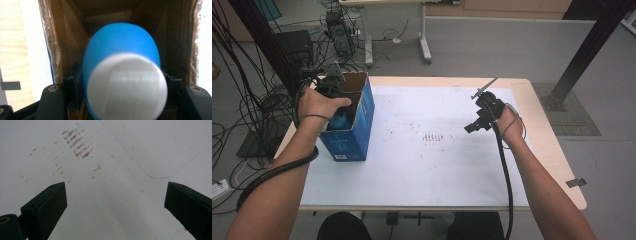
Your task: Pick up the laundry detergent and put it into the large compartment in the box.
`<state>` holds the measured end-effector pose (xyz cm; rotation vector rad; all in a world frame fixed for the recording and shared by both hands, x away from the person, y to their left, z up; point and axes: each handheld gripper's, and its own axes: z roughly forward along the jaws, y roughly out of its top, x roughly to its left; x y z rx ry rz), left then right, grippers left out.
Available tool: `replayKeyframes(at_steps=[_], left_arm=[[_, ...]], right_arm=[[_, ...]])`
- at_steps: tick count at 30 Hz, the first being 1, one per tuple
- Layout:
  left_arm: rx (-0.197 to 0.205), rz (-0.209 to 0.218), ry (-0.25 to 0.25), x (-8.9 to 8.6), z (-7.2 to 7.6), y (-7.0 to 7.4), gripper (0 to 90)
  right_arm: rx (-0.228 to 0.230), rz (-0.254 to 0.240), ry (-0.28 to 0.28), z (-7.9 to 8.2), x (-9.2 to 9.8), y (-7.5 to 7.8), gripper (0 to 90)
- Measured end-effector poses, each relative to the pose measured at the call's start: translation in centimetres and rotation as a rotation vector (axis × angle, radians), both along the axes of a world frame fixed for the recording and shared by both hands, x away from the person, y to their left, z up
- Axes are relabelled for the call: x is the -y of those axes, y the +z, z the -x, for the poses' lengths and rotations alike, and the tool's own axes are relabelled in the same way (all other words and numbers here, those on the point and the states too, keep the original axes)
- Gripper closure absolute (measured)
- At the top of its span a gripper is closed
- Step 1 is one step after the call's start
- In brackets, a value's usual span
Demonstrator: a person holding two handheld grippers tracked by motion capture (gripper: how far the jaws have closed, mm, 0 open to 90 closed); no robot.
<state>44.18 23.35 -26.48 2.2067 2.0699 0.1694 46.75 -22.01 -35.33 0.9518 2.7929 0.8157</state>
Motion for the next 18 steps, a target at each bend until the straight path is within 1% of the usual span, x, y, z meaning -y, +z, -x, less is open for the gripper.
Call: replayKeyframes(at_steps=[8,16,18], left_arm=[[-0.006,0.002,-0.013,0.31,0.03,0.23,33.4],[0.000,0.003,-0.015,0.41,0.15,0.82,31.4],[0.007,0.002,-0.013,0.44,0.20,1.05,31.2]], right_arm=[[-0.002,0.001,0.002,-0.03,-0.02,-0.02,4.2],[0.004,0.002,0.000,0.01,0.05,0.08,4.2],[0.002,0.001,0.000,0.02,0.02,0.08,4.2]])
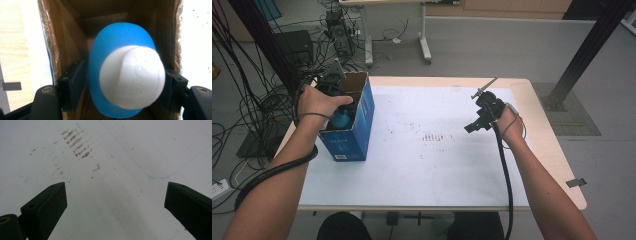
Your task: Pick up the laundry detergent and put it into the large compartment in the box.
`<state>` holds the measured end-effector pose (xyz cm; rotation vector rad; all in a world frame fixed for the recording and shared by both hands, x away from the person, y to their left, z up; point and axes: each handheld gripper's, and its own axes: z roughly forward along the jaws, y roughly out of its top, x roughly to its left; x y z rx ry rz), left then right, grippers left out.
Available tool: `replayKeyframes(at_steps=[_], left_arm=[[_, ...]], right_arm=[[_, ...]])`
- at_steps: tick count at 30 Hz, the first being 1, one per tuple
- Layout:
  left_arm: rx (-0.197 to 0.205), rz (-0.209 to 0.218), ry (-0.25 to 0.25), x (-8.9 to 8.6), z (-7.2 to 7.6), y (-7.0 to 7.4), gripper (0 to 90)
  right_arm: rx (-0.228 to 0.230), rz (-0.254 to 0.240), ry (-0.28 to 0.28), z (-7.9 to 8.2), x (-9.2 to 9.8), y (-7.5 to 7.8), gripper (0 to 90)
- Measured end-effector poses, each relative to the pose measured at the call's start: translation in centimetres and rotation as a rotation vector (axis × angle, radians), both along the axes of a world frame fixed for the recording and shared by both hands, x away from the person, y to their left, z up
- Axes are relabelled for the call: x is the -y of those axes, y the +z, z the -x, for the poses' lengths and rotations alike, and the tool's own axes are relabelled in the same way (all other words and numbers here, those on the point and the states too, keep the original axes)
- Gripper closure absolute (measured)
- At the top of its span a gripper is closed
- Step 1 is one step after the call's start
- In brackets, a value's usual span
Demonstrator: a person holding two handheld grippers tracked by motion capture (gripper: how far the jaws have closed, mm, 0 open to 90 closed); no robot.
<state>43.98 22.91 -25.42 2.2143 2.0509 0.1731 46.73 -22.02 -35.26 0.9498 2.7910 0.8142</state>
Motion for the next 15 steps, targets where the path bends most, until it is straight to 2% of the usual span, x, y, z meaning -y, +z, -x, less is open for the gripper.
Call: replayKeyframes(at_steps=[4,6,9,15], left_arm=[[0.011,-0.010,-0.003,0.2,0.2,0.6,31.2],[0.013,-0.017,-0.020,0.5,0.4,0.9,31.1],[0.036,-0.040,-0.031,1.1,0.6,1.9,31.0],[0.056,-0.047,-0.028,1.2,0.6,2.8,30.2]], right_arm=[[-0.001,-0.001,0.000,0.0,0.0,0.0,4.2],[-0.002,-0.004,-0.001,0.0,-0.1,0.0,4.2],[-0.002,0.000,0.000,0.0,-0.1,0.0,4.2],[-0.001,-0.003,0.005,0.0,-0.2,-0.1,4.2]])
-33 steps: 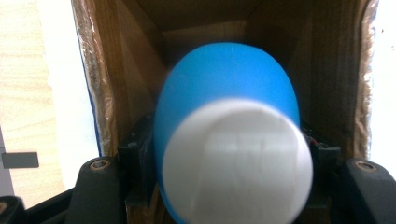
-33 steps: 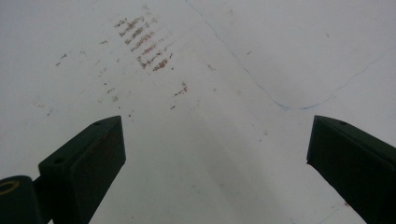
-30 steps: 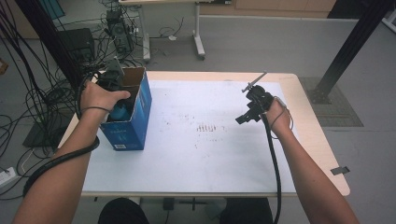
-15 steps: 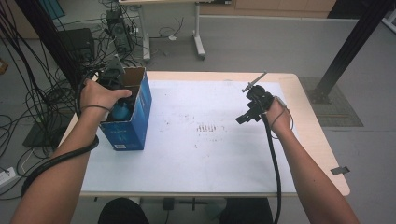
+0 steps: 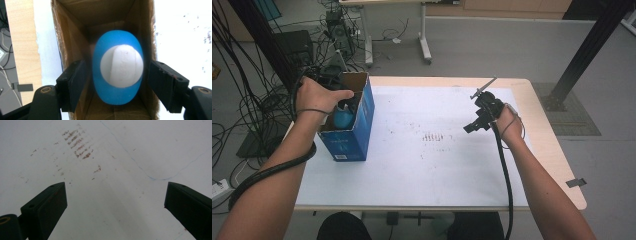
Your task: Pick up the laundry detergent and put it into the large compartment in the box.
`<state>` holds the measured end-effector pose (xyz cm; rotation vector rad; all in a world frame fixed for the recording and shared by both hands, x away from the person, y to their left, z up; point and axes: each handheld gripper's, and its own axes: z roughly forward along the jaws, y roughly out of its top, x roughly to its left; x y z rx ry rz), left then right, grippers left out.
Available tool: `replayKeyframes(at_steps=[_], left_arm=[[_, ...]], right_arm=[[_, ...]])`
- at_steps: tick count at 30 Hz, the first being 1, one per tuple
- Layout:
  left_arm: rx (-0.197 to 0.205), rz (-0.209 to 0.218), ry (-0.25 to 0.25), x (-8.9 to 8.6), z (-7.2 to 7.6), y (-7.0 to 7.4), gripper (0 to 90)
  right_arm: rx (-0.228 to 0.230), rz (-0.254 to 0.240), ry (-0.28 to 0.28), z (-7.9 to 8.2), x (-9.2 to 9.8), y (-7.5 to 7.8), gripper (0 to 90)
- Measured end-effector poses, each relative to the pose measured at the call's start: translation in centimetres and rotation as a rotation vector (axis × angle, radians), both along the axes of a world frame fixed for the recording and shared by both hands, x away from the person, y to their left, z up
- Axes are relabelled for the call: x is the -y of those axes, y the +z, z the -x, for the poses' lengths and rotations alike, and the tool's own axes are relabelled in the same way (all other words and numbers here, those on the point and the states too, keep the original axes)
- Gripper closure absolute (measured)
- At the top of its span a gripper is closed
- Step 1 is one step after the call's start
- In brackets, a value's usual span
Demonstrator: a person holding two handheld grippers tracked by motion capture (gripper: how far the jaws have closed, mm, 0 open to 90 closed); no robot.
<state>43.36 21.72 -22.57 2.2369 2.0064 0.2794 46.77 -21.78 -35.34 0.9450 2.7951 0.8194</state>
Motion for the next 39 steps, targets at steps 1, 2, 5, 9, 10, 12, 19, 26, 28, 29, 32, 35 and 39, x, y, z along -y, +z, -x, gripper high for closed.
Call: replayKeyframes(at_steps=[1,2,5,9,10,12,19,26,28,29,32,35,39], left_arm=[[0.004,0.003,0.000,-0.1,0.0,0.4,28.9],[0.004,0.003,0.000,-0.1,0.0,0.4,28.5],[0.014,0.013,-0.001,-0.1,0.2,1.2,26.1],[0.020,0.021,-0.009,-0.1,0.4,2.0,22.3],[0.027,0.028,-0.013,-0.1,0.6,2.5,19.1],[0.032,0.028,-0.018,0.0,0.7,2.9,17.3],[0.049,0.044,-0.046,0.5,1.5,4.4,11.0],[0.059,0.051,-0.079,1.3,2.4,5.4,6.8],[0.060,0.051,-0.093,1.6,2.7,5.6,6.6],[0.061,0.051,-0.098,1.8,2.8,5.8,6.5],[0.058,0.057,-0.124,2.4,3.2,6.2,6.4],[0.063,0.047,-0.144,3.2,3.6,6.5,6.1],[0.061,0.057,-0.181,4.3,4.1,6.9,6.1]], right_arm=[[0.003,0.004,0.003,0.0,0.0,0.0,4.2],[0.003,0.002,0.003,0.0,0.0,0.0,4.2],[0.003,0.004,0.002,0.0,0.0,0.1,4.2],[0.002,0.006,-0.003,0.0,0.1,0.1,4.2],[0.002,0.007,-0.003,0.0,0.1,0.1,4.2],[0.003,0.006,-0.001,0.0,0.1,0.1,4.2],[0.000,0.011,0.002,-0.1,-0.2,0.1,4.2],[-0.006,0.018,0.007,-0.2,-0.5,0.1,4.2],[-0.007,0.019,0.007,-0.2,-0.6,0.1,4.2],[-0.009,0.020,0.006,-0.2,-0.6,0.0,4.2],[-0.012,0.019,0.005,-0.2,-0.7,0.1,4.2],[-0.011,0.020,0.006,-0.2,-0.8,0.3,4.2],[-0.004,0.020,0.008,-0.2,-0.9,0.5,4.2]])
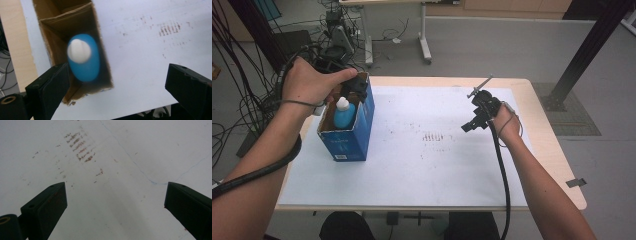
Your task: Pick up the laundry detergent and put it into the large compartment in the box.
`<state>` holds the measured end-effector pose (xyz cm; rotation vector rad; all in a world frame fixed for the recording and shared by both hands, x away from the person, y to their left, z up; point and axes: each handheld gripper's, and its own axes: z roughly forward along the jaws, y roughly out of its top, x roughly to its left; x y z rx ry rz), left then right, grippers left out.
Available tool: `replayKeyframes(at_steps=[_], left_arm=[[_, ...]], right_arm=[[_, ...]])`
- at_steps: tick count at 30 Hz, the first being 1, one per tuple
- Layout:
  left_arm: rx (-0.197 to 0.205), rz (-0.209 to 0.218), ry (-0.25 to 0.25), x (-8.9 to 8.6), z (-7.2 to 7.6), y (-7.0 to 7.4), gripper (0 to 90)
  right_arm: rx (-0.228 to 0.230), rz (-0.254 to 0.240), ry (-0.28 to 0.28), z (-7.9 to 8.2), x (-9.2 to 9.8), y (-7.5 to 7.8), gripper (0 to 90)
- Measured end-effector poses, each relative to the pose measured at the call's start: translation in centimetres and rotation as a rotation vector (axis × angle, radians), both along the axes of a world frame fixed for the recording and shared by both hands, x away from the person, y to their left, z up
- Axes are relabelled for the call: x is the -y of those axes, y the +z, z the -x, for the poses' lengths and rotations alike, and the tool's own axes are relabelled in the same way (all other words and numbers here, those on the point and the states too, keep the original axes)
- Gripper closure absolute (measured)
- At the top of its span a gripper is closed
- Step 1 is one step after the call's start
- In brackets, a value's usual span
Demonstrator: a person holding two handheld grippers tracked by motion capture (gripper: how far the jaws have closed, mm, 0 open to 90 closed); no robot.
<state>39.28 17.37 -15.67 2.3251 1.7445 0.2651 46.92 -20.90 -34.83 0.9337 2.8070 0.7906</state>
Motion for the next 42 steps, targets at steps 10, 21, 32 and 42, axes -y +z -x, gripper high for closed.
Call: replayKeyframes(at_steps=[10,21,32,42], left_arm=[[-0.010,0.031,-0.154,4.1,1.4,0.5,7.5],[-0.052,0.022,-0.269,8.2,2.3,-1.3,7.4],[-0.097,0.040,-0.303,9.9,2.2,-4.4,7.5],[-0.128,0.035,-0.317,11.1,1.8,-7.5,7.5]], right_arm=[[-0.001,0.001,-0.002,0.2,0.0,0.1,4.2],[-0.001,-0.006,-0.010,0.3,0.4,0.1,4.2],[-0.009,-0.005,-0.013,0.4,0.5,-0.3,4.2],[-0.017,-0.005,-0.015,0.4,0.5,-0.6,4.2]])
